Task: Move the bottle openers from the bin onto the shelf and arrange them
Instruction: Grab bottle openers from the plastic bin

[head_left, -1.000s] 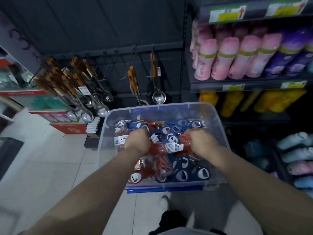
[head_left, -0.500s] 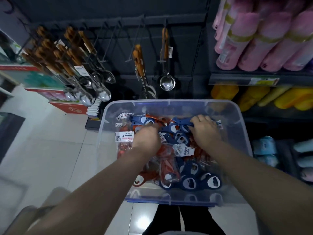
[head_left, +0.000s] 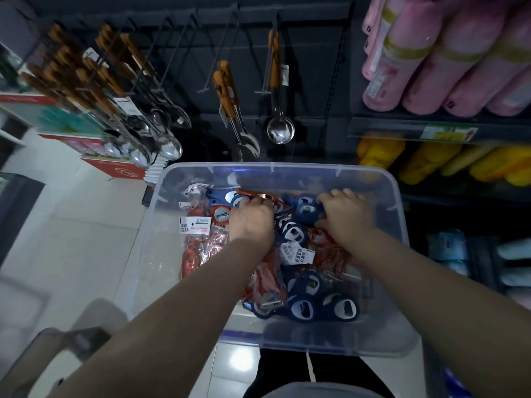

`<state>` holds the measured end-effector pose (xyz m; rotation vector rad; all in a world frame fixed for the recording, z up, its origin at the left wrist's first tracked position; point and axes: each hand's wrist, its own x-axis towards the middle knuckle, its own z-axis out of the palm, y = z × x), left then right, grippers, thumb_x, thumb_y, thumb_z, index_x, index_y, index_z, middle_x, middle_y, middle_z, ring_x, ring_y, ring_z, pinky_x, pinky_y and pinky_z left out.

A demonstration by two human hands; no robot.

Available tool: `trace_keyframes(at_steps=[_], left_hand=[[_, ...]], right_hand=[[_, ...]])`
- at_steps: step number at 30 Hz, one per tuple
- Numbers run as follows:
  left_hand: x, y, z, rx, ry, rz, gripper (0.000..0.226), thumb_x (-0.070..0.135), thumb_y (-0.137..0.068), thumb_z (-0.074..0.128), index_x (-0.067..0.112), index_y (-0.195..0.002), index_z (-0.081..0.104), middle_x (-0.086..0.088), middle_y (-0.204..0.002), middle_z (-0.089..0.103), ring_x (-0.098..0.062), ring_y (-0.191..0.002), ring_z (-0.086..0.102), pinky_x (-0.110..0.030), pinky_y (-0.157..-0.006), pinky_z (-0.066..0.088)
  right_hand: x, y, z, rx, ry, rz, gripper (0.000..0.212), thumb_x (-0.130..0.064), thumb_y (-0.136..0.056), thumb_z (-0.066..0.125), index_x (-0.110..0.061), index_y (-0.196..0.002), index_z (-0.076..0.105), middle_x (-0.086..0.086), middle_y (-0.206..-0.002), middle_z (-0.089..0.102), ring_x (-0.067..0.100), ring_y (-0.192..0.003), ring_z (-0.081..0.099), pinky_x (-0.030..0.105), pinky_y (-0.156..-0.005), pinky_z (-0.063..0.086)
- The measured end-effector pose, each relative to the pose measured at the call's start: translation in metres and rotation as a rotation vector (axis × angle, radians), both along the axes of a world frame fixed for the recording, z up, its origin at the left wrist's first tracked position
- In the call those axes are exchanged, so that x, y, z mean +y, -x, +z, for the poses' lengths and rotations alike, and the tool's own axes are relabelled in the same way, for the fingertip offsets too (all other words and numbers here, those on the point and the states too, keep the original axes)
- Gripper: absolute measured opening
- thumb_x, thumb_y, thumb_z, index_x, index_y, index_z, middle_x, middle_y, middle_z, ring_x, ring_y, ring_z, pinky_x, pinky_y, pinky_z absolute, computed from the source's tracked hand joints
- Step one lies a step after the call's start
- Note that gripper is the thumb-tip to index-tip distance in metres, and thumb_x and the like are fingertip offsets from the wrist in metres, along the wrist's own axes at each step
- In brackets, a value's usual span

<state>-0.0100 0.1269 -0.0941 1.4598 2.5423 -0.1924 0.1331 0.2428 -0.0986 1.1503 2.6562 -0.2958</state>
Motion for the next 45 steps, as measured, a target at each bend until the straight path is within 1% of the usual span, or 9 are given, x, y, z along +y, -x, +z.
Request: trace_keyframes(at_steps=[4,8,12,16,22,25,29,37,45], left_hand=[[-0.011,0.008,0.005,-0.101,-0.055,0.105,0.02,0.019,-0.09,0.058,0.015,-0.109,0.061,-0.006,-0.107,0.063,-0.027,-0.104,0.055,-0.034,-0.072,0.042],[-0.018,0.011,0.013,-0.257,-0.125,0.095,0.018,0.025,-0.091,0.057,0.016,-0.106,0.061,-0.007,-0.103,0.064,-0.028,-0.097,0.058,-0.031,-0.068,0.041],[-0.005,-0.007,0.011,-0.435,0.034,0.072,0.029,0.027,-0.089,0.061,0.021,-0.117,0.056,-0.006,-0.106,0.067,-0.027,-0.096,0.062,-0.036,-0.076,0.054],[0.01,-0.024,-0.001,-0.35,0.188,0.079,0.043,0.028,-0.084,0.065,0.014,-0.121,0.048,-0.009,-0.105,0.065,-0.027,-0.094,0.063,-0.037,-0.073,0.054],[0.021,-0.027,0.002,-0.235,0.227,0.037,0.056,0.038,-0.081,0.068,0.02,-0.129,0.048,-0.009,-0.124,0.055,-0.03,-0.116,0.048,-0.04,-0.086,0.047],[0.022,-0.021,0.018,-0.344,0.131,0.035,0.046,0.036,-0.084,0.067,0.018,-0.125,0.055,-0.01,-0.122,0.058,-0.031,-0.115,0.051,-0.04,-0.093,0.047],[0.013,-0.004,0.03,-0.587,-0.186,0.179,0.03,0.026,-0.088,0.067,0.011,-0.109,0.051,-0.009,-0.105,0.064,-0.028,-0.093,0.059,-0.034,-0.075,0.046],[-0.014,0.016,0.021,-0.715,-0.204,0.217,0.038,0.014,-0.08,0.074,0.009,-0.115,0.062,-0.006,-0.106,0.069,-0.025,-0.097,0.065,-0.032,-0.078,0.05],[0.008,-0.014,0.05,-1.01,-0.481,0.337,0.032,0.005,-0.083,0.07,0.012,-0.113,0.062,-0.006,-0.109,0.069,-0.025,-0.1,0.064,-0.046,-0.091,0.053]], right_hand=[[-0.002,-0.008,0.007,0.004,0.012,0.001,0.037,-0.043,-0.084,0.065,-0.025,-0.115,0.06,0.001,-0.117,0.058,0.024,-0.115,0.048,0.035,-0.092,0.035],[-0.004,-0.004,0.018,0.279,0.175,-0.157,0.022,-0.028,-0.095,0.053,-0.013,-0.11,0.049,0.01,-0.1,0.063,0.033,-0.096,0.058,0.037,-0.07,0.037],[-0.007,-0.01,0.027,0.28,0.147,-0.171,0.029,-0.011,-0.095,0.05,-0.014,-0.122,0.044,0.011,-0.11,0.058,0.032,-0.099,0.056,0.034,-0.069,0.038],[-0.019,-0.026,0.033,0.24,0.062,-0.143,0.031,-0.003,-0.09,0.052,-0.016,-0.118,0.051,0.009,-0.112,0.056,0.031,-0.104,0.054,0.032,-0.069,0.032],[-0.03,-0.038,0.044,0.567,0.074,-0.181,0.02,-0.01,-0.093,0.053,-0.013,-0.112,0.054,0.007,-0.107,0.057,0.029,-0.096,0.054,0.035,-0.067,0.036],[-0.031,-0.04,0.047,0.683,0.122,-0.24,0.02,-0.011,-0.094,0.052,-0.012,-0.114,0.054,0.006,-0.108,0.056,0.025,-0.096,0.053,0.033,-0.07,0.036],[-0.037,-0.038,0.042,0.717,0.219,-0.348,0.018,-0.014,-0.095,0.053,-0.015,-0.113,0.052,0.003,-0.099,0.058,0.022,-0.09,0.055,0.03,-0.068,0.035],[-0.054,-0.032,0.033,0.064,0.302,-0.293,0.034,-0.006,-0.09,0.052,-0.01,-0.124,0.052,0.014,-0.118,0.061,0.031,-0.11,0.057,0.03,-0.081,0.043],[-0.059,-0.051,0.063,0.553,0.179,-0.621,0.037,-0.011,-0.096,0.045,-0.013,-0.133,0.042,0.011,-0.093,0.057,0.03,-0.078,0.051,0.031,-0.062,0.032]])
